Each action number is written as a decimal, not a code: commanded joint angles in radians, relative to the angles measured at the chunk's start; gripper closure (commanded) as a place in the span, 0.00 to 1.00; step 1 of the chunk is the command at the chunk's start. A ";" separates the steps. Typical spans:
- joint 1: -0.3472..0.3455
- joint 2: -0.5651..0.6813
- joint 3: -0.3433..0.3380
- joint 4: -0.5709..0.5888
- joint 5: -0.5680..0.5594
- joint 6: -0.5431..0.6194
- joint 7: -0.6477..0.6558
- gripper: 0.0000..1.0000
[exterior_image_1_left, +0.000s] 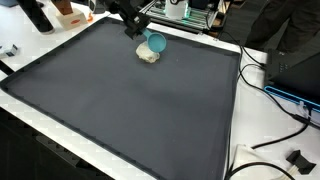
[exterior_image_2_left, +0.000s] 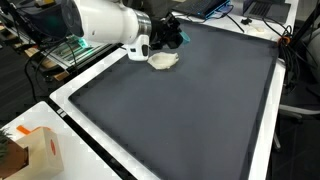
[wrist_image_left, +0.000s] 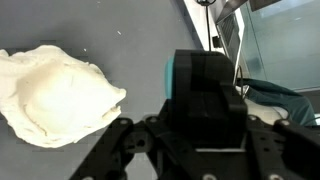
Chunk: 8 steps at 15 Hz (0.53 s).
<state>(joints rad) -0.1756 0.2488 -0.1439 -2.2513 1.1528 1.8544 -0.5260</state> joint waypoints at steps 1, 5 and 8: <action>-0.007 -0.061 -0.017 -0.027 -0.036 -0.037 0.091 0.75; -0.006 -0.133 -0.031 -0.055 -0.070 -0.031 0.182 0.75; -0.004 -0.204 -0.037 -0.080 -0.101 -0.025 0.272 0.75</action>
<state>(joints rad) -0.1767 0.1421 -0.1687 -2.2758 1.0898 1.8390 -0.3399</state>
